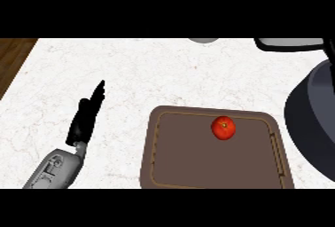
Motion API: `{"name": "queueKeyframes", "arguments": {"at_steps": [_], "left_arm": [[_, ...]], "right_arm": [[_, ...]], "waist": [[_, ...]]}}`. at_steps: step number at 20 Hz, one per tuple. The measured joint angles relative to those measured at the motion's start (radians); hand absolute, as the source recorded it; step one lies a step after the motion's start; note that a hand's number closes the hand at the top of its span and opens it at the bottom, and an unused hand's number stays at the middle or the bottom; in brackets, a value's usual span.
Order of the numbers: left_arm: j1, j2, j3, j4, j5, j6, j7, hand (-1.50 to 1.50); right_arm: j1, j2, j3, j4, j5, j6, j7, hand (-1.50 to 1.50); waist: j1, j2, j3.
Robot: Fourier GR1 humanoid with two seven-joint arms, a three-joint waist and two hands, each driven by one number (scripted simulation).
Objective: Pick the tomato from the tray and place it in the pot
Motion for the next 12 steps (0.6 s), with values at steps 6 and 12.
{"name": "queueKeyframes", "arguments": {"at_steps": [6, 12], "left_arm": [[0.079, 0.093, 0.055, -0.049, -0.026, 0.017, -0.045, 0.0], [0.159, 0.143, 0.108, -0.076, 0.001, 0.008, -0.08, 0.0]], "right_arm": [[0.182, -0.038, 0.056, 0.099, 0.039, 0.026, 0.11, 1.5], [0.336, -0.172, 0.147, 0.094, 0.428, -0.109, -0.052, -1.5]], "waist": [[0.024, 0.007, -0.027], [0.019, 0.002, -0.036]]}}
